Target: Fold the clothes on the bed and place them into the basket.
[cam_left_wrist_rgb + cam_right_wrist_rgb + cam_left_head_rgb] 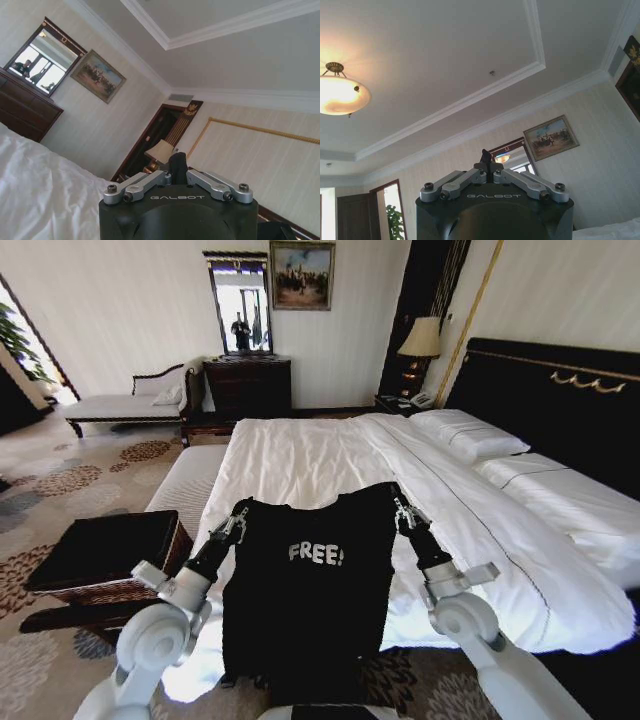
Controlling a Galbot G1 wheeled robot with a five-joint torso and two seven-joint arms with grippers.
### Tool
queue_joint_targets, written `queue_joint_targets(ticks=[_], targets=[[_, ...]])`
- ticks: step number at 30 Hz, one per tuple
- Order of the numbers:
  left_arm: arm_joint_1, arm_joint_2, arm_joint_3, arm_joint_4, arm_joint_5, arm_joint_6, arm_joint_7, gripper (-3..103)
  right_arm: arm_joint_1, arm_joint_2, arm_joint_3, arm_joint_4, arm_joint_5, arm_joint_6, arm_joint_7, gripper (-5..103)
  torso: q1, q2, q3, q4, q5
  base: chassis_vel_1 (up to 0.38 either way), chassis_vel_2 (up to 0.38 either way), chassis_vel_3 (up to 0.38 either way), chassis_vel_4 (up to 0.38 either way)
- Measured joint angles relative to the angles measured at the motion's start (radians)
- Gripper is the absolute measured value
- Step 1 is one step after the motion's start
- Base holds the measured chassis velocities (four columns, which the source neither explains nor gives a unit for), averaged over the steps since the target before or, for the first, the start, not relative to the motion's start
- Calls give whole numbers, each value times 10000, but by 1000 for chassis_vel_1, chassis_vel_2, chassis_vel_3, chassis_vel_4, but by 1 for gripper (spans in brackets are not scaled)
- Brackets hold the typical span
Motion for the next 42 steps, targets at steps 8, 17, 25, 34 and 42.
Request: queue_joint_targets(ticks=[8,17,25,34,42], targets=[[-1773,87,77,991,-404,257,-596,1,1925,-718,-719,-1033,868,-643,992,1,3,-3,4,-1,1,0,0,0,0],[-4220,261,1146,4381,-91,317,-451,1,4496,-551,-2683,-3761,1482,-826,1047,1,6,-5,6,1,1,0,0,0,0],[-7415,-106,2480,8239,-115,282,-366,1,7460,58,-4695,-6970,1611,-833,801,1,10,-6,7,0,1,0,0,0,0],[-8952,-557,2747,9899,-199,215,-209,1,8930,581,-5652,-8571,1706,-815,590,1,5,-5,4,1,-1,0,0,0,0],[-9671,-704,2671,10780,-242,152,-40,1,9416,992,-5755,-9235,1635,-776,497,1,6,-5,4,0,0,0,0,0,0]])
